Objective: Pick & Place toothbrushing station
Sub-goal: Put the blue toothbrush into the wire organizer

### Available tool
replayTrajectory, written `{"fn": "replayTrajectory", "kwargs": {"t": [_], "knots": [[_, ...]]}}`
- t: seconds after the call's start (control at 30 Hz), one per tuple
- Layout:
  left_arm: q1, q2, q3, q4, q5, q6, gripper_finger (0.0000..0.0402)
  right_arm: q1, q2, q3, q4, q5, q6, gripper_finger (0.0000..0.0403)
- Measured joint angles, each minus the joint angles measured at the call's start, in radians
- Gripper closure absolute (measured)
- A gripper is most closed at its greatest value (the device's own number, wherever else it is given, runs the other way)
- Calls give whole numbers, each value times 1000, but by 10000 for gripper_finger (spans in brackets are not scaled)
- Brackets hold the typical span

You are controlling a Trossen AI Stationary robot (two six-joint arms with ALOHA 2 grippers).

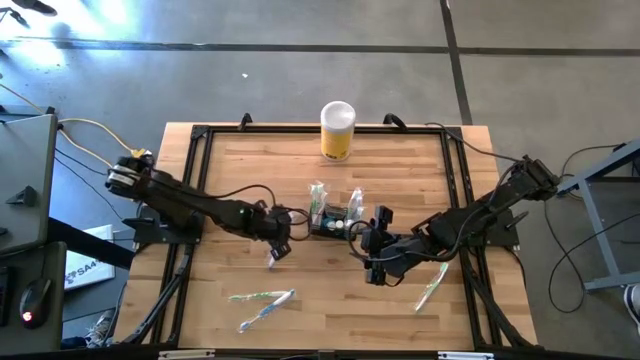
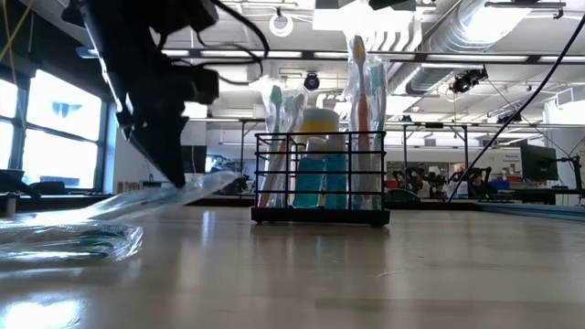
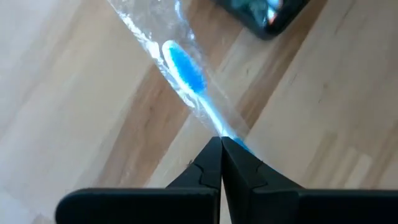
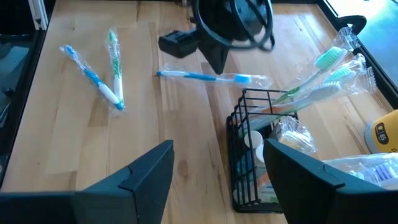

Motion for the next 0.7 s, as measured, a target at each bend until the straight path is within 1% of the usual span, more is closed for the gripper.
{"fn": "replayTrajectory", "kwargs": {"t": [0.37, 0.5, 0.7], "knots": [[-122, -180, 3, -20, -168, -29, 401, 0, 0, 0, -1, 0, 0, 163], [-180, -239, 10, -19, -281, -12, 401, 0, 0, 0, 0, 0, 0, 163], [-285, -260, 73, -16, -472, 79, 401, -7, 0, 0, 1, 0, 0, 163]]}}
